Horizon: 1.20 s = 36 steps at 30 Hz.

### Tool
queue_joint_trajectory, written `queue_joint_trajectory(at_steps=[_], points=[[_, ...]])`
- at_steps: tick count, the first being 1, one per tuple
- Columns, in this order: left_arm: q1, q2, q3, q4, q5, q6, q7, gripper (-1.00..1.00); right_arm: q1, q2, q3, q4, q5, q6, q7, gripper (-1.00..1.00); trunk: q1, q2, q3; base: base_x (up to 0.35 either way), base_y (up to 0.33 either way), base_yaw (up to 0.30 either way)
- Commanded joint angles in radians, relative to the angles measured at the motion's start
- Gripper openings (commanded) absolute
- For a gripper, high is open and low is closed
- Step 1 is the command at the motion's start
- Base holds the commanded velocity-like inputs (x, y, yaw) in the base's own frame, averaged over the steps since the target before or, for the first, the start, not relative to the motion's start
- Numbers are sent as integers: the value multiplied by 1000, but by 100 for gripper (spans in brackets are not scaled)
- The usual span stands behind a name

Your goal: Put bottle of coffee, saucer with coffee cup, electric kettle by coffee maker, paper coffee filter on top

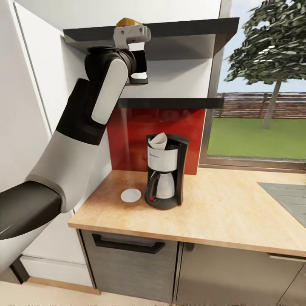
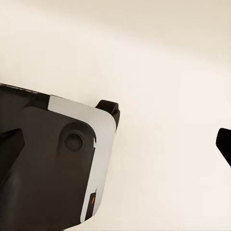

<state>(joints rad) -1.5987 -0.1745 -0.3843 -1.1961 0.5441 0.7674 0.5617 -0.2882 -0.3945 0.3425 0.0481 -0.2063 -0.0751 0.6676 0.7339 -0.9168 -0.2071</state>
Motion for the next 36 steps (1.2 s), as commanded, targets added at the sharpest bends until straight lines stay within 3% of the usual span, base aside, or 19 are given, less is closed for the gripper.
queue_joint_trajectory(at_steps=[1,8,11,15,17,25,31,33,35,36], points=[[-1,0,-1,0,10,1,10,-100,-2,0,9,4,-8,-8,4,100,0,-1,-2,-255,0,0],[-1,0,0,-4,11,1,6,-100,-2,0,8,4,-8,-8,4,100,0,-1,-2,-306,0,0],[1,0,1,-54,11,1,-9,-100,-2,0,8,4,-8,-8,4,100,0,-1,-2,-105,0,0],[9,0,4,-113,11,0,-143,-100,-2,0,8,4,-8,-8,4,100,0,-1,-2,-32,0,0],[18,0,4,-134,12,0,-174,-100,-2,0,8,4,-8,-8,4,100,0,-1,-2,-10,0,0],[197,0,5,-267,13,0,-222,-100,-2,0,8,4,-8,-8,4,100,0,-1,-2,-1,0,0],[379,0,6,-318,11,-22,-353,-100,-2,0,7,4,-8,-8,4,100,0,-1,-2,0,0,0],[471,0,3,-350,10,-92,-394,-100,-2,0,7,3,-8,-8,4,100,0,-1,-2,0,0,0],[520,0,-25,-361,9,-139,-410,-100,-2,0,7,3,-8,-8,4,100,0,-1,-2,0,0,0],[568,0,-80,-368,7,-175,-416,-100,-2,-1,7,3,-8,-8,4,100,0,-1,-2,0,0,0]])
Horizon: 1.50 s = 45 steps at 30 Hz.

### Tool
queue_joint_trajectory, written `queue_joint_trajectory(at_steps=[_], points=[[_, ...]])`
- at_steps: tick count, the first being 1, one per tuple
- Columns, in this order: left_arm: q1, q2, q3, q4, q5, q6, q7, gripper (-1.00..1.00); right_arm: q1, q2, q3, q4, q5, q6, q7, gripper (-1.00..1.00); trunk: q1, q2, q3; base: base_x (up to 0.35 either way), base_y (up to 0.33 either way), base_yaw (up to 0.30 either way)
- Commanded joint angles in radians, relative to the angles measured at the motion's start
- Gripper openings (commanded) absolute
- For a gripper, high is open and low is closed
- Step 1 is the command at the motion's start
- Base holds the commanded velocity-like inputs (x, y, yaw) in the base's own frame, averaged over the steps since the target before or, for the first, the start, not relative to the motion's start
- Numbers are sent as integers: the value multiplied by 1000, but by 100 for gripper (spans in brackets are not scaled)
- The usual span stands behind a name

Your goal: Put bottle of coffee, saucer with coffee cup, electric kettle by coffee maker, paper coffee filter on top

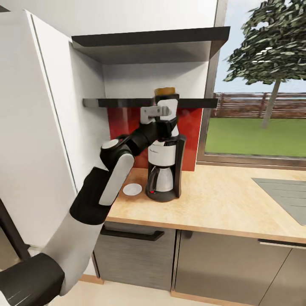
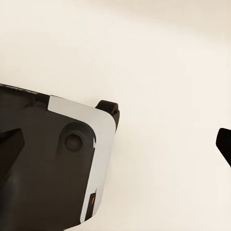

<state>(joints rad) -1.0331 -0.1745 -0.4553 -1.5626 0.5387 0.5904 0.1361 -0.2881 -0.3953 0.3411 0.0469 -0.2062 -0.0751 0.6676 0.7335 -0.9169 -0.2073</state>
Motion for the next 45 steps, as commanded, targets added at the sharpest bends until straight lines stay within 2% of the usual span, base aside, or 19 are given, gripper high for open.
queue_joint_trajectory(at_steps=[1,2,3,4,6,9,10,11,15,16,18,20,23,26,29,45], points=[[19,0,-29,-3,12,-14,8,-100,-2,0,9,4,-9,-8,4,100,0,-1,-1,0,0,0],[35,0,-49,-4,12,-33,8,-100,-2,0,9,4,-9,-8,4,100,0,-1,-1,0,0,0],[61,0,-80,-6,12,-87,6,-100,-2,0,9,4,-9,-8,4,100,0,-1,-1,0,0,0],[72,0,-92,-6,12,-112,6,-100,-2,0,9,4,-9,-8,4,100,0,-1,-1,0,0,0],[110,32,-129,-8,13,-194,4,-100,-2,0,9,4,-9,-8,4,100,0,-1,-1,0,0,0],[145,55,-172,-9,13,-228,3,-100,-2,0,9,4,-9,-8,4,100,0,-1,-1,0,0,0],[175,76,-215,-9,12,-259,4,-100,-2,0,9,4,-9,-8,4,100,0,-1,-1,0,0,0],[190,90,-236,-9,12,-278,5,-100,-2,0,9,4,-9,-8,4,100,0,-1,-1,0,0,0],[232,127,-299,-10,12,-326,5,-100,-2,0,9,4,-9,-8,4,100,0,-1,-1,0,0,0],[240,131,-307,-10,12,-334,6,-100,-2,0,9,4,-9,-8,4,100,0,-1,-1,0,0,0],[286,148,-347,-9,12,-363,7,-100,-2,0,9,4,-10,-8,4,100,0,-1,-1,0,0,0],[301,158,-367,-9,12,-379,7,-100,-2,-1,9,4,-10,-8,4,100,0,-1,-1,0,0,0],[319,201,-407,-9,13,-433,8,-100,-2,-1,9,4,-10,-8,4,100,0,-1,-1,0,0,0],[324,220,-418,-7,14,-458,8,-100,-2,0,9,4,-10,-8,4,100,0,-1,-1,0,0,0],[325,228,-422,-6,15,-465,8,-100,-2,0,9,4,-10,-8,5,100,0,-1,-1,0,0,0],[326,231,-427,3,16,-471,9,-100,-2,0,9,4,-10,-8,5,100,0,-1,-1,0,-4,0]])
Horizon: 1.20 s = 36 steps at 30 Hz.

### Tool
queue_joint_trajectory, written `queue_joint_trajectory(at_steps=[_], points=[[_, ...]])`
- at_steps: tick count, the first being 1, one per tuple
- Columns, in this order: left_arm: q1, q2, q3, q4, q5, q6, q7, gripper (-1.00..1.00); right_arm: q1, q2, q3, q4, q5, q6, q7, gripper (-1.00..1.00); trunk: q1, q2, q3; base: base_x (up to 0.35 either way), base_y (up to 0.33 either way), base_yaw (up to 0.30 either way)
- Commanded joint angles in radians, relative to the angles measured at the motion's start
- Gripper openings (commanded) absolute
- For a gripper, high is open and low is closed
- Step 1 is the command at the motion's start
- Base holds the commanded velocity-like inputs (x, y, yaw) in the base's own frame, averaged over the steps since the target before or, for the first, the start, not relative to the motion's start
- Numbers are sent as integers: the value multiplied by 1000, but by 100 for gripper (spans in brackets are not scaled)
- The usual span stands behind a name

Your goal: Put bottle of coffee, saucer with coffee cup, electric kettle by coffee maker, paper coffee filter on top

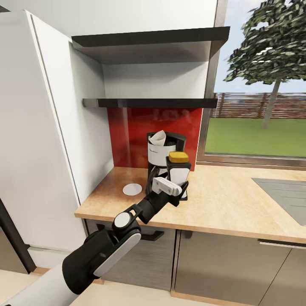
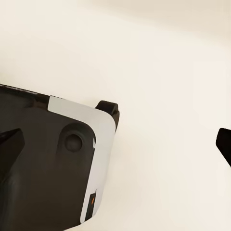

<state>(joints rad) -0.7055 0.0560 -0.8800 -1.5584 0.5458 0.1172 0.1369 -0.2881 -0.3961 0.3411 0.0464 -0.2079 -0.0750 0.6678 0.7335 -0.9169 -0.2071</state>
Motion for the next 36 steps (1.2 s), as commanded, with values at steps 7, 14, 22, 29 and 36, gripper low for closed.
queue_joint_trajectory(at_steps=[7,14,22,29,36], points=[[-2,1,-8,-2,9,2,9,-100,-2,0,9,4,-8,-8,4,100,8,-15,-8,0,0,0],[-2,1,-8,-2,9,2,9,-100,-2,0,9,4,-8,-8,4,100,35,-64,-30,0,0,0],[-2,1,-8,-2,9,2,9,-100,-2,0,9,4,-8,-8,4,100,65,-120,-55,0,0,0],[-2,1,-8,-2,8,1,9,-100,-2,0,9,4,-8,-8,4,100,92,-169,-77,0,0,0],[-2,1,-9,-2,8,1,9,-100,-2,0,9,4,-8,-8,4,100,119,-218,-99,0,0,0]])
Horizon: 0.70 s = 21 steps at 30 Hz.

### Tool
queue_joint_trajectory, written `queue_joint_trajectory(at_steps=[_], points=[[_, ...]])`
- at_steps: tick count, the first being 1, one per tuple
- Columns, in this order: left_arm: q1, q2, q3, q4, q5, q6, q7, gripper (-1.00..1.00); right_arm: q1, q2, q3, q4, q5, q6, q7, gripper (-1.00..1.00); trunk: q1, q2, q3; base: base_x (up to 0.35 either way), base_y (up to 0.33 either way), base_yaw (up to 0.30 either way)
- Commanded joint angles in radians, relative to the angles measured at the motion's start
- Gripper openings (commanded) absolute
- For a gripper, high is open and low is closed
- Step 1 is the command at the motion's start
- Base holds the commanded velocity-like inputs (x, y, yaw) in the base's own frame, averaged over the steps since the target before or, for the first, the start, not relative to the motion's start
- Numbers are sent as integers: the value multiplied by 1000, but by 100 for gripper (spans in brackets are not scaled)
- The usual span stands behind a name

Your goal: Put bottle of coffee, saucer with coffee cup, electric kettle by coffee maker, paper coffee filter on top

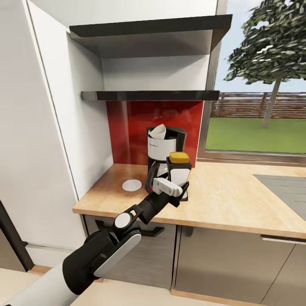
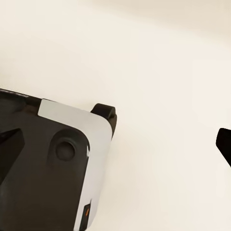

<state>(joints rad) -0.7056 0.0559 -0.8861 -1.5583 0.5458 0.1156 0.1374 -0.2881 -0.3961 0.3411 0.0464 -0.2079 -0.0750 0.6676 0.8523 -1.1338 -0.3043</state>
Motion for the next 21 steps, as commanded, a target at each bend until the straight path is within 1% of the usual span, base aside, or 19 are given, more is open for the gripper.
queue_joint_trajectory(at_steps=[1,21], points=[[-2,1,-3,-2,8,3,9,-100,-2,0,9,4,-8,-8,4,100,4,-8,-5,0,0,0],[-2,1,-3,-2,8,1,10,-100,-2,0,9,4,-8,-8,4,100,81,-148,-67,0,0,0]])
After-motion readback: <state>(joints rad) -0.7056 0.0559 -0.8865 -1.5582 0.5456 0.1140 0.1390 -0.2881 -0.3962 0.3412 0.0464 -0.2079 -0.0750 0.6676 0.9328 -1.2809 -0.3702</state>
